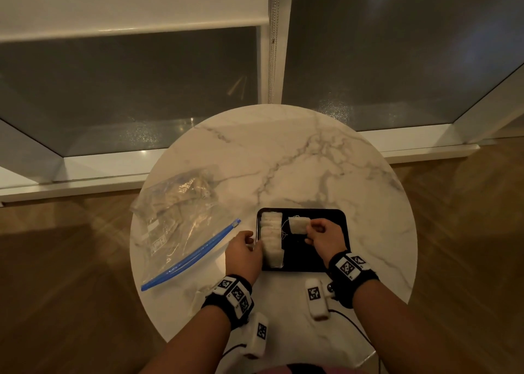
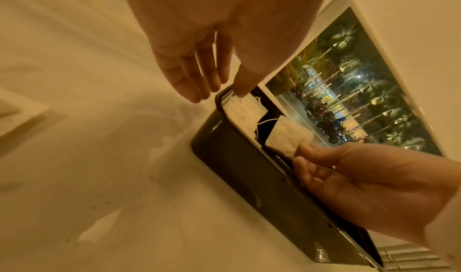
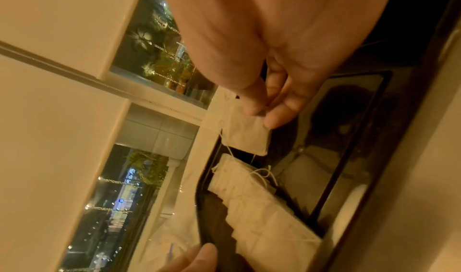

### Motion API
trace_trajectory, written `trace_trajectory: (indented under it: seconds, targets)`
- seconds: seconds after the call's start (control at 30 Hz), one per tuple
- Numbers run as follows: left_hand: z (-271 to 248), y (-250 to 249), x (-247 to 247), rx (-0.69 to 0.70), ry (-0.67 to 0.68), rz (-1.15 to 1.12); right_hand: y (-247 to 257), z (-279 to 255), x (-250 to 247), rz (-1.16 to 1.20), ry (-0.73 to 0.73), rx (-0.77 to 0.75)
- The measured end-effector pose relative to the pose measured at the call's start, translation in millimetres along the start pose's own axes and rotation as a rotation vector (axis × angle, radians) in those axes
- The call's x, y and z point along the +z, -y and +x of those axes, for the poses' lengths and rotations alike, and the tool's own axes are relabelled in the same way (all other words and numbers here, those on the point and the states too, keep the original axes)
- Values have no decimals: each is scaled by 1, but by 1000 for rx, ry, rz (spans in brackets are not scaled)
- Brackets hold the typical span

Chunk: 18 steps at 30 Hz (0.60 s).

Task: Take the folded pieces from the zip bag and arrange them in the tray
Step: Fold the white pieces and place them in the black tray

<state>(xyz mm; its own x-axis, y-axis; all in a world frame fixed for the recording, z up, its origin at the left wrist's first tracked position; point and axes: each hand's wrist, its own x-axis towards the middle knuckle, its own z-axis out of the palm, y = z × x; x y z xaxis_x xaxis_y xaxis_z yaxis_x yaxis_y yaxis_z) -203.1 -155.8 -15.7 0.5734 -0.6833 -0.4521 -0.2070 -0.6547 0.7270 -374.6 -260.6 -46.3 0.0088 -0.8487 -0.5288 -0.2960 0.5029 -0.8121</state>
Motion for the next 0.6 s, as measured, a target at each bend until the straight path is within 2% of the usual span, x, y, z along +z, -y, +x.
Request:
trace_trajectory:
  seconds: [0.2, 0.6]
  targets:
    - [3, -1, 5, 35, 7, 71, -16, 26, 11, -121, -26, 88]
    - [6, 3, 7, 10, 14, 67, -9, 33, 25, -89, -54, 54]
